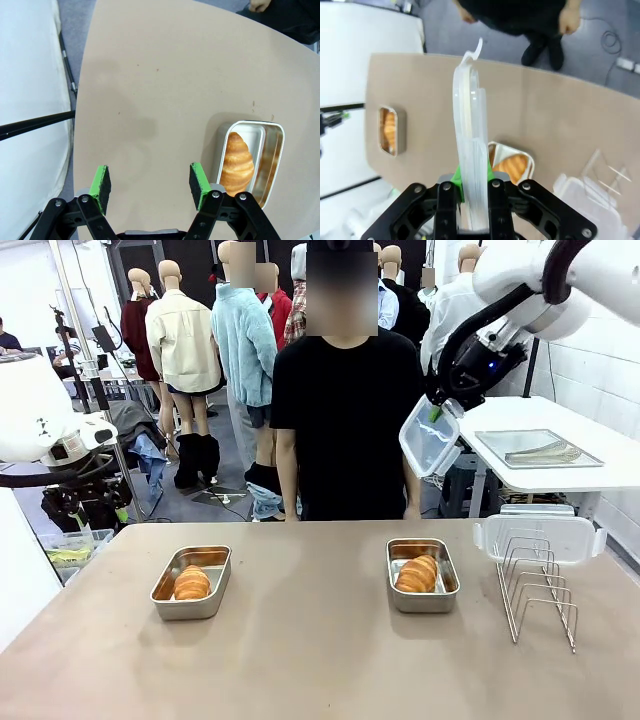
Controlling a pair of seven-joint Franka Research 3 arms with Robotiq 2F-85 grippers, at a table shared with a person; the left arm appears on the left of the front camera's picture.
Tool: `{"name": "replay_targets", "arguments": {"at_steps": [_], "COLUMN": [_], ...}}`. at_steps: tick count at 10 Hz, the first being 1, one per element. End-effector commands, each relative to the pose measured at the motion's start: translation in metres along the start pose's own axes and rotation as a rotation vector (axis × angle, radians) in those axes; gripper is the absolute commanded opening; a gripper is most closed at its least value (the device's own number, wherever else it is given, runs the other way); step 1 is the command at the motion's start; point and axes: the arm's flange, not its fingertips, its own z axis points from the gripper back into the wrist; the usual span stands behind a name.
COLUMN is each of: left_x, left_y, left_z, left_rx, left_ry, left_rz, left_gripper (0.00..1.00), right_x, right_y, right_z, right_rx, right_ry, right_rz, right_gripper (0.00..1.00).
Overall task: Place the bread in airtight containers.
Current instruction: Release when the human grabs the Airtight Container lid.
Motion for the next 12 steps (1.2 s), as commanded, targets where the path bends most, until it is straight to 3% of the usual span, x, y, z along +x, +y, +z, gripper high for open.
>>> {"name": "replay_targets", "arguments": {"at_steps": [1, 4, 12], "left_x": [0.0, 0.0, 0.0], "left_y": [0.001, 0.001, 0.001], "left_z": [0.001, 0.001, 0.001], "left_rx": [0.0, 0.0, 0.0], "left_ry": [0.0, 0.0, 0.0], "left_rz": [0.001, 0.001, 0.001], "left_gripper": [0.82, 0.82, 0.82], "right_x": [0.024, 0.027, 0.016], "right_y": [-0.002, -0.008, -0.014], "right_z": [-0.016, -0.037, -0.033], "right_rx": [0.017, 0.017, 0.007], "right_ry": [-0.022, 0.022, 0.003], "right_rz": [-0.075, -0.069, -0.065], "right_gripper": [0.0, 0.0, 0.0]}}
